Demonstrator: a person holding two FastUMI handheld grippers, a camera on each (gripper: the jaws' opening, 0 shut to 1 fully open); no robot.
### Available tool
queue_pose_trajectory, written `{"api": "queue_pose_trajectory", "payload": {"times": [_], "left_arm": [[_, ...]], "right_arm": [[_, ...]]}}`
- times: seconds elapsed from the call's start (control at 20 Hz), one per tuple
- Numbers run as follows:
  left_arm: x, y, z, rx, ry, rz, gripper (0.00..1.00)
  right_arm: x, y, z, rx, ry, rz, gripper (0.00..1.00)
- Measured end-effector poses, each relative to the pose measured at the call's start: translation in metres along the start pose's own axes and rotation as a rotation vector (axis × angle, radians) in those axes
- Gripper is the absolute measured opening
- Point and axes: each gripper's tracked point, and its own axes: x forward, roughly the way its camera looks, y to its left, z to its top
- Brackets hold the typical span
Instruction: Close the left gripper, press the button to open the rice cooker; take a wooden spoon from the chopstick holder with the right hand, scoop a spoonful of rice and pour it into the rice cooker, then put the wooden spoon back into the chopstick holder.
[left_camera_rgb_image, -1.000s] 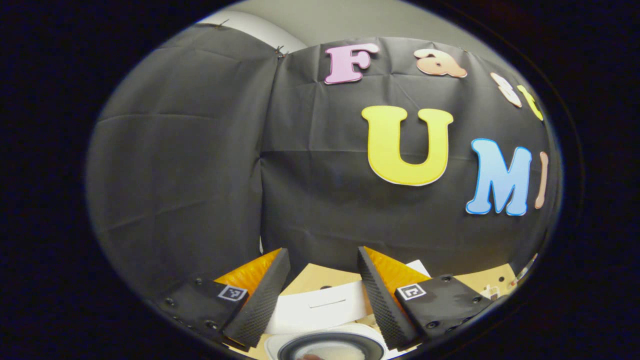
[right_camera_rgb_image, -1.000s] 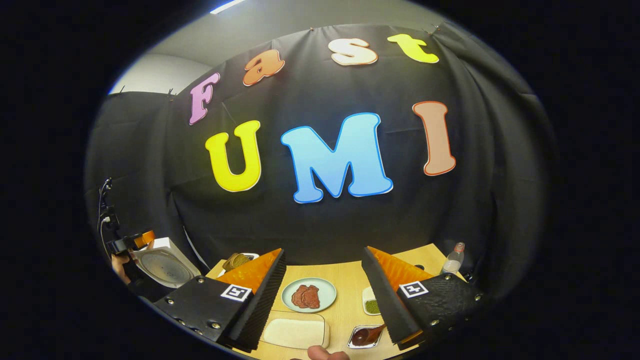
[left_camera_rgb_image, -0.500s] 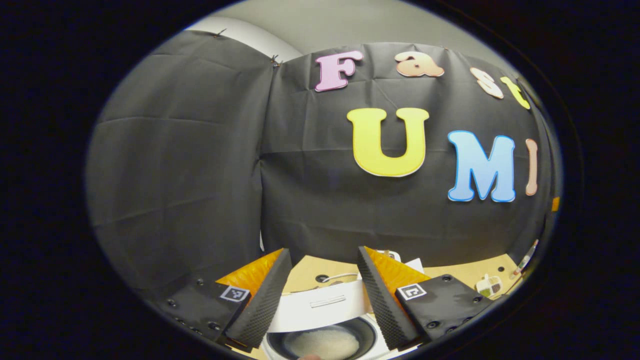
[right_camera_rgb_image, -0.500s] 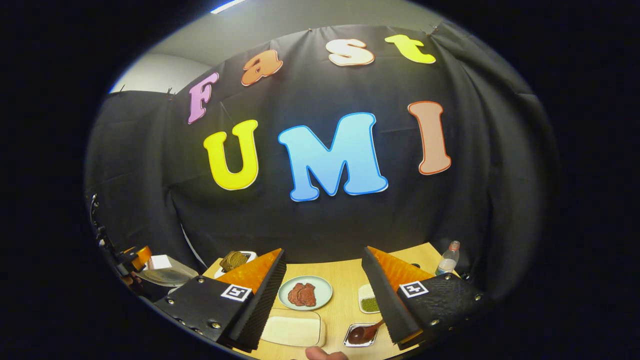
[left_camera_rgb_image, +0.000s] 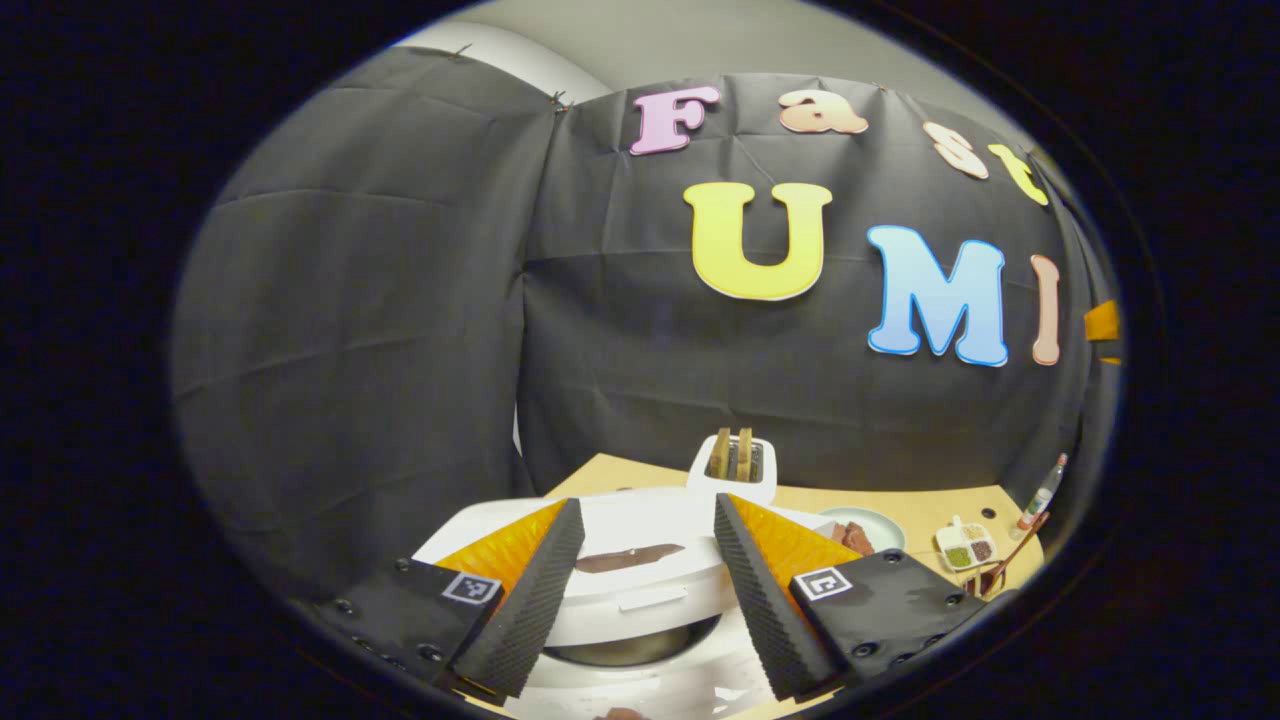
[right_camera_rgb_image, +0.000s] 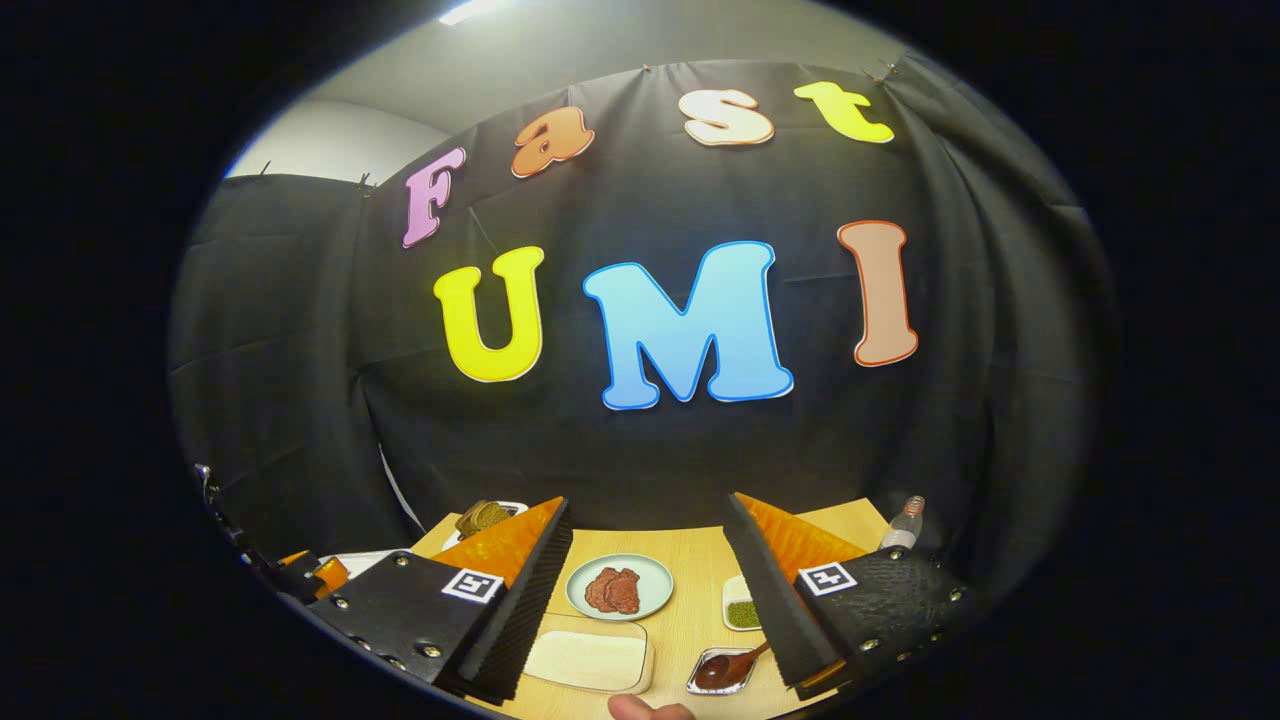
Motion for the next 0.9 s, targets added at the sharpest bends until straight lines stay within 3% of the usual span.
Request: {"api": "queue_pose_trajectory", "payload": {"times": [0.05, 0.15, 0.25, 0.3, 0.35, 0.45, 0.5, 0.65, 0.9], "left_arm": [[-0.001, -0.001, -0.013, 0.002, 0.022, 0.003, 0.96], [-0.005, 0.012, -0.038, 0.015, 0.050, 0.059, 0.96], [-0.007, 0.011, -0.049, 0.020, 0.063, 0.047, 1.00], [-0.008, 0.008, -0.053, 0.044, 0.073, 0.037, 0.87], [-0.009, 0.006, -0.057, 0.055, 0.082, 0.026, 0.97], [-0.008, 0.008, -0.067, 0.044, 0.105, 0.015, 0.97], [-0.010, 0.009, -0.072, 0.041, 0.114, 0.015, 0.92], [-0.010, 0.008, -0.074, 0.062, 0.119, 0.019, 0.97], [-0.014, 0.010, -0.072, 0.072, 0.133, 0.019, 0.97]], "right_arm": [[-0.002, -0.001, 0.000, -0.002, 0.000, 0.000, 0.92], [-0.003, -0.001, 0.001, 0.002, 0.001, 0.003, 0.92], [-0.006, -0.002, 0.003, 0.001, -0.002, 0.004, 0.92], [-0.007, -0.003, 0.004, -0.004, -0.005, 0.004, 0.92], [-0.007, -0.004, 0.002, -0.008, -0.003, 0.004, 0.92], [-0.006, 0.000, 0.001, -0.002, 0.003, 0.011, 0.92], [-0.006, 0.002, 0.000, 0.000, 0.006, 0.017, 0.92], [-0.005, 0.008, -0.001, -0.013, 0.009, 0.032, 0.92], [-0.003, 0.010, -0.006, -0.013, 0.020, 0.035, 0.92]]}}
